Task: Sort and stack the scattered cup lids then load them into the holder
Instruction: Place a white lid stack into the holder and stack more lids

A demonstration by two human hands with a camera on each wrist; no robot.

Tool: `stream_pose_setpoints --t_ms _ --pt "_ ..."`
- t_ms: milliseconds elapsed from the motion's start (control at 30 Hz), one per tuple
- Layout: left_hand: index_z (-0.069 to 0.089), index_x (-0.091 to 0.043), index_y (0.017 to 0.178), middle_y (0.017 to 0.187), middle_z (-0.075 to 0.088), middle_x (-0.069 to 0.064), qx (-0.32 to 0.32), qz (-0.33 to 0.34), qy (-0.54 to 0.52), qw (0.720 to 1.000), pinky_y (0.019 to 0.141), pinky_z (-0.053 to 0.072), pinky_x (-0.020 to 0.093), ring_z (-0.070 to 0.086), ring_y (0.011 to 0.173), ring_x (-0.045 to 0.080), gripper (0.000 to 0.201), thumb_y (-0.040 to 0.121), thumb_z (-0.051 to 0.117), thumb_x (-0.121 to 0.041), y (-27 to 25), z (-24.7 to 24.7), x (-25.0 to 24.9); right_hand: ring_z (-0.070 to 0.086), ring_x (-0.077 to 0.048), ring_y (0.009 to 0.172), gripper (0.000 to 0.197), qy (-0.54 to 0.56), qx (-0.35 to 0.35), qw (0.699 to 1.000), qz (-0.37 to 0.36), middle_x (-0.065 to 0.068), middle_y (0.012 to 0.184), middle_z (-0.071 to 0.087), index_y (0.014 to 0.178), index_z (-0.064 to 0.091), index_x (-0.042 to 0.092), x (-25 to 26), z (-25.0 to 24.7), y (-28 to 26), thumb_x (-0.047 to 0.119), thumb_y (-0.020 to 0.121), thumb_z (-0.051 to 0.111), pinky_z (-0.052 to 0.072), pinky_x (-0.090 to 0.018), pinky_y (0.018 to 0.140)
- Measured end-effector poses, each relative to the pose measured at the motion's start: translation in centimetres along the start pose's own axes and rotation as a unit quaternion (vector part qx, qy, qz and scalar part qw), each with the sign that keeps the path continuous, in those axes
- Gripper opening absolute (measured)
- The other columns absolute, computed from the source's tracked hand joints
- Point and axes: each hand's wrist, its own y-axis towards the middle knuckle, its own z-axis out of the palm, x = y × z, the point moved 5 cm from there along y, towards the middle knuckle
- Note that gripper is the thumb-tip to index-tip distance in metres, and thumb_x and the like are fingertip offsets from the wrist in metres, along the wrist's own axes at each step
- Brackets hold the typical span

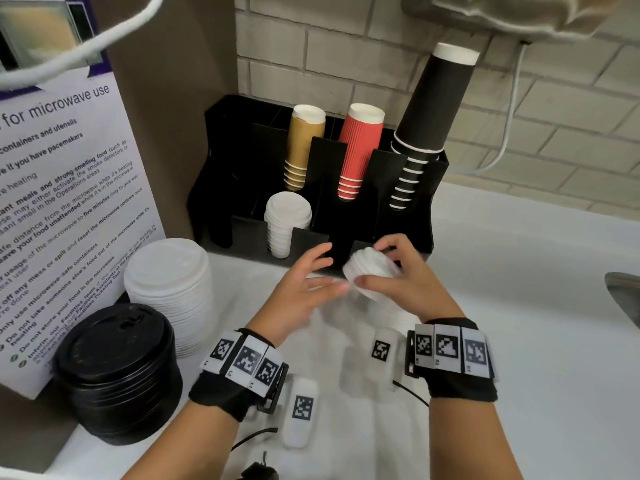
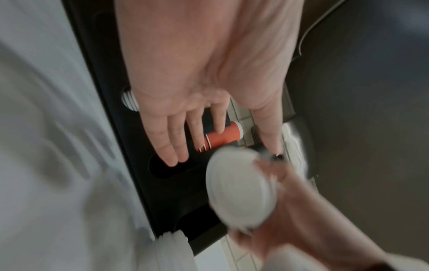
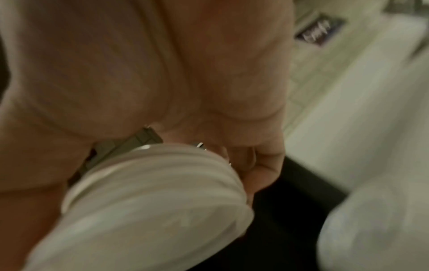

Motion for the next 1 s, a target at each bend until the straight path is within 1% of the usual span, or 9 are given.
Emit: stream_pose_setpoints --t_ms 67,133,267,400,467,633,733,900,1000 --pt "0.035 -0.042 0.141 0.143 0.047 -0.007 0.031 0.016 -0.025 0.999 0.103 0.047 0.031 0.055 0.126 0.013 0.083 0.069 0.075 -0.03 0.0 0.8 -0.1 0.059 -0.011 0.098 0.056 0.077 0.054 0.996 -0.014 0.002 0.107 0.057 0.113 0.049 0.042 1.3 1.4 -0.2 0.028 0.071 0.083 0.045 -0.016 0.074" --pt "0.032 -0.041 0.142 0.145 0.047 -0.003 0.034 0.034 -0.051 0.998 0.102 0.048 0.028 0.056 0.126 0.015 0.087 0.068 0.076 -0.026 0.1 0.9 -0.3 0.062 -0.016 0.098 0.059 0.124 0.089 0.988 -0.022 0.0 0.105 0.06 0.118 0.049 0.05 1.8 2.5 -0.4 0.028 0.074 0.08 0.049 -0.022 0.081" --pt "0.037 -0.041 0.138 0.139 0.053 -0.003 0.02 0.052 -0.073 0.996 0.09 0.053 0.025 0.065 0.113 0.015 0.082 0.069 0.076 -0.023 0.1 0.3 -0.4 0.063 -0.021 0.105 0.063 0.166 0.118 0.979 -0.022 -0.002 0.11 0.061 0.125 0.055 0.045 1.9 2.9 -0.4 0.044 0.067 0.078 0.05 -0.032 0.094" --pt "0.042 -0.026 0.138 0.14 0.054 0.004 0.03 0.047 -0.109 0.992 0.097 0.052 0.039 0.06 0.121 0.021 0.071 0.078 0.077 -0.013 -0.1 -0.1 -0.1 0.065 -0.013 0.102 0.06 0.178 0.153 0.972 -0.016 -0.001 0.119 0.062 0.127 0.055 0.04 1.8 2.7 -0.6 0.041 0.071 0.076 0.052 -0.021 0.075" --pt "0.045 -0.025 0.137 0.139 0.054 0.004 0.038 0.049 -0.111 0.992 0.099 0.051 0.044 0.057 0.124 0.024 0.067 0.078 0.074 -0.011 -0.2 -0.2 -0.1 0.066 -0.013 0.102 0.061 0.178 0.157 0.971 -0.015 -0.001 0.119 0.064 0.129 0.054 0.037 1.9 2.5 -0.8 0.04 0.071 0.073 0.051 -0.02 0.074" --pt "0.048 -0.033 0.137 0.134 0.056 0.002 0.045 0.037 -0.132 0.99 0.09 0.055 0.04 0.058 0.123 0.021 0.072 0.072 0.078 -0.021 -0.5 -0.4 0.1 0.065 -0.02 0.106 0.054 0.185 0.161 0.969 -0.021 -0.004 0.117 0.067 0.13 0.054 0.033 1.9 2.4 -1.0 0.025 0.08 0.071 0.055 -0.035 0.087" --pt "0.046 -0.036 0.138 0.137 0.055 0.001 0.054 0.036 -0.115 0.991 0.087 0.055 0.038 0.057 0.125 0.02 0.07 0.077 0.074 -0.016 -0.6 -0.3 0.1 0.065 -0.023 0.107 0.049 0.185 0.165 0.968 -0.024 -0.004 0.117 0.068 0.129 0.056 0.032 1.8 2.5 -1.1 0.015 0.086 0.069 0.053 -0.046 0.093" --pt "0.046 -0.035 0.138 0.138 0.054 0.003 0.052 0.043 -0.096 0.993 0.088 0.056 0.04 0.055 0.127 0.018 0.071 0.076 0.074 -0.013 -0.7 0.0 0.1 0.066 -0.021 0.105 0.047 0.17 0.175 0.969 -0.03 -0.001 0.117 0.068 0.128 0.057 0.035 2.1 2.3 -1.3 0.017 0.086 0.07 0.053 -0.042 0.087" --pt "0.046 -0.036 0.137 0.135 0.055 0.003 0.046 0.053 -0.083 0.994 0.089 0.056 0.041 0.054 0.128 0.018 0.073 0.075 0.08 -0.014 -0.7 0.0 0.0 0.067 -0.018 0.102 0.05 0.166 0.168 0.971 -0.03 0.001 0.116 0.068 0.126 0.058 0.035 2.3 2.1 -1.4 0.022 0.081 0.074 0.056 -0.033 0.08"
